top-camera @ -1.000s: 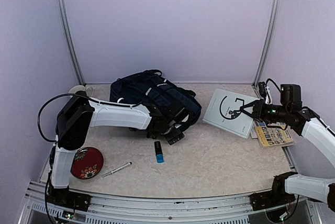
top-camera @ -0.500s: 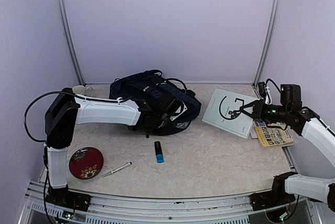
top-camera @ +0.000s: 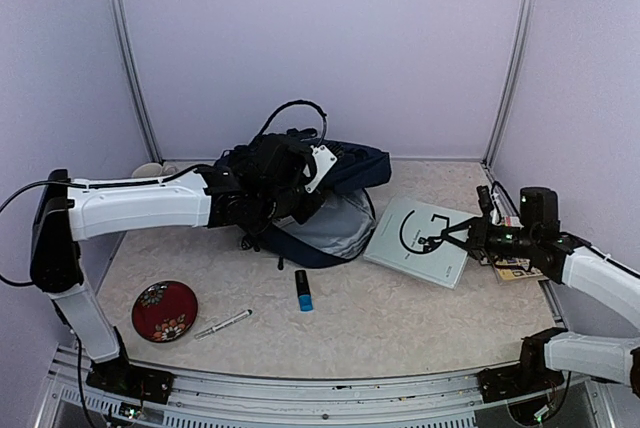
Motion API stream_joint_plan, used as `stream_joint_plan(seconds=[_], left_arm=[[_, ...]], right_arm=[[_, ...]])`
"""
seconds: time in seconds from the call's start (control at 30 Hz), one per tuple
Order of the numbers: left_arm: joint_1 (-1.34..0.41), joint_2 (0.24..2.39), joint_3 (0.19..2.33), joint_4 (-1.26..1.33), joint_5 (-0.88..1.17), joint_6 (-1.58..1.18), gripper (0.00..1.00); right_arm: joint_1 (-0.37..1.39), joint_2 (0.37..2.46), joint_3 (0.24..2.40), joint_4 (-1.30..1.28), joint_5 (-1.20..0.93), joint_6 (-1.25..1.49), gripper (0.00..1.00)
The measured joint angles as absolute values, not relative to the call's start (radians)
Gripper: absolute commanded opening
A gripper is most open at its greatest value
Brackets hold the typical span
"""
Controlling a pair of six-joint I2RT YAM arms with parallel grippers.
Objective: Pack the student bag
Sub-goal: Open the largest pocket of the student bag, then place the book in the largest pocket of the bag.
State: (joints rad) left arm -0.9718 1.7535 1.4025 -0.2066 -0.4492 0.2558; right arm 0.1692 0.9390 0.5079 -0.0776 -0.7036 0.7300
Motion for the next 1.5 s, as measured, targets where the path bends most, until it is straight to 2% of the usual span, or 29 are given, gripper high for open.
stream_joint_plan(seconds=[0.27,0.6,0.83,1.03,1.27,1.5], left_arm=[[-1.045,1.702,1.402,-0.176,-0.472,0.215,0.00],[-1.084,1.637,1.404,-0.162,-0.442,0.155,0.00],[-1.096,1.634,1.407,-0.152,-0.430,0.141,0.00],[-1.096,1.634,1.420,-0.150,-0.443,0.134,0.00],[-1.102,1.634,1.434,-0.136,-0.443,0.118,0.00],[-1.108,1.634,1.433,-0.118,-0.422,0.086,0.00]], right_arm=[[0.376,1.137,0.451,0.256,-0.695,0.949,0.00],[0.456,1.446,0.599,0.555,-0.537,1.130,0.00],[0.503,1.561,0.660,0.616,-0.467,1.248,0.00],[0.540,1.539,0.624,0.634,-0.382,1.336,0.00],[0.549,1.350,0.434,0.591,-0.228,1.432,0.00],[0.533,1.251,0.421,0.564,-0.125,1.468,0.00]])
